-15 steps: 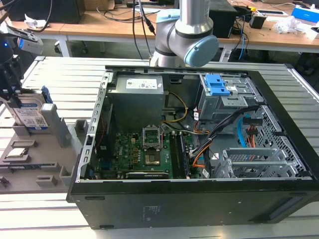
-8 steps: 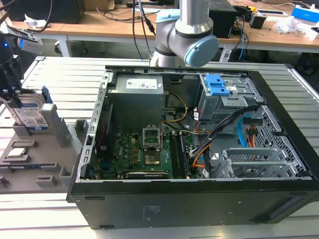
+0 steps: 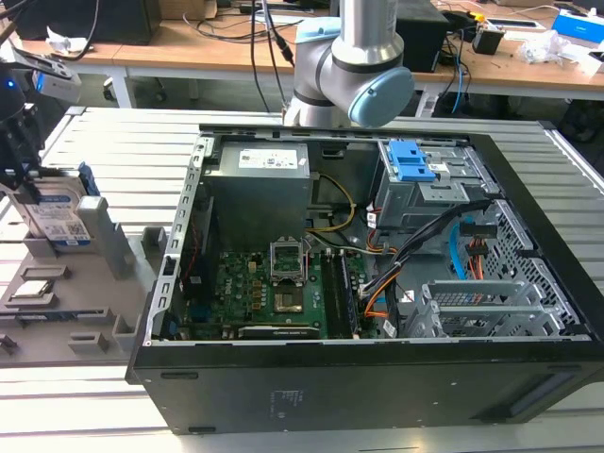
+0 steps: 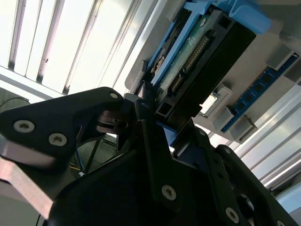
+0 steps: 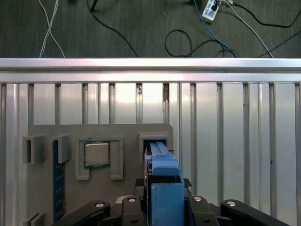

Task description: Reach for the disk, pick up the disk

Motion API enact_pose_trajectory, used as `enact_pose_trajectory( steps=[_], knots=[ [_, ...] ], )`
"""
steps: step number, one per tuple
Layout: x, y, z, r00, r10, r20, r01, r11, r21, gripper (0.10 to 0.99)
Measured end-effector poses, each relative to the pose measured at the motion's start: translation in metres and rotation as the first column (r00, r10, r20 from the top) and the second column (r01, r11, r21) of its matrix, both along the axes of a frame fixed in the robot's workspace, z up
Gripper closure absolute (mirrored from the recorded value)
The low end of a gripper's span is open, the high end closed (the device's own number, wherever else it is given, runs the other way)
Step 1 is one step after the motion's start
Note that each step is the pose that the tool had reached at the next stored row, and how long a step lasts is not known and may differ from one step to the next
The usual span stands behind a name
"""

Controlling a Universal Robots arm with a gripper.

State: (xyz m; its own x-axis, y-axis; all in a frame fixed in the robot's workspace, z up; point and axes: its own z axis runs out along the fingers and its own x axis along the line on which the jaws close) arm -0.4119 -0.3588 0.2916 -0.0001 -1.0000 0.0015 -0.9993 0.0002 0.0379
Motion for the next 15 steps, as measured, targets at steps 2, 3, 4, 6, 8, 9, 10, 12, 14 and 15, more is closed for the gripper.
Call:
enact_pose_trajectory(
  steps=[2,3,4,6,8,9,10,12,14,15],
  knots=[
    [0.0,0.0,0.0038,1.0,0.0,-0.0004,0.0,1.0,0.0,0.718],
    [0.0,0.0,0.0048,1.0,0.0,-0.0003,0.0,1.0,0.0,0.718],
    [0.0,0.0,0.0061,1.0,0.0,-0.0003,0.0,1.0,0.0,0.718],
    [0.0,0.0001,0.0087,1.0,0.0,-0.0003,0.0,1.0,0.0,0.718],
    [0.0,0.0002,0.012,1.0,0.0,-0.0004,0.0,1.0,0.0,0.718],
    [0.0,0.0002,0.0135,1.0,0.0,-0.0003,0.0,1.0,0.0,0.718],
    [0.0,0.0003,0.0148,1.0,0.0,-0.0003,0.0,1.0,0.0,0.718],
    [0.0,0.0004,0.0189,1.0,0.0,-0.0003,0.0,1.0,0.0,0.718],
    [0.0,0.0005,0.0217,1.0,0.0,-0.0003,0.0,1.0,0.0,0.718],
    [0.0,0.0005,0.024,1.0,0.0,-0.0003,0.0,1.0,0.0,0.718]
  ],
)
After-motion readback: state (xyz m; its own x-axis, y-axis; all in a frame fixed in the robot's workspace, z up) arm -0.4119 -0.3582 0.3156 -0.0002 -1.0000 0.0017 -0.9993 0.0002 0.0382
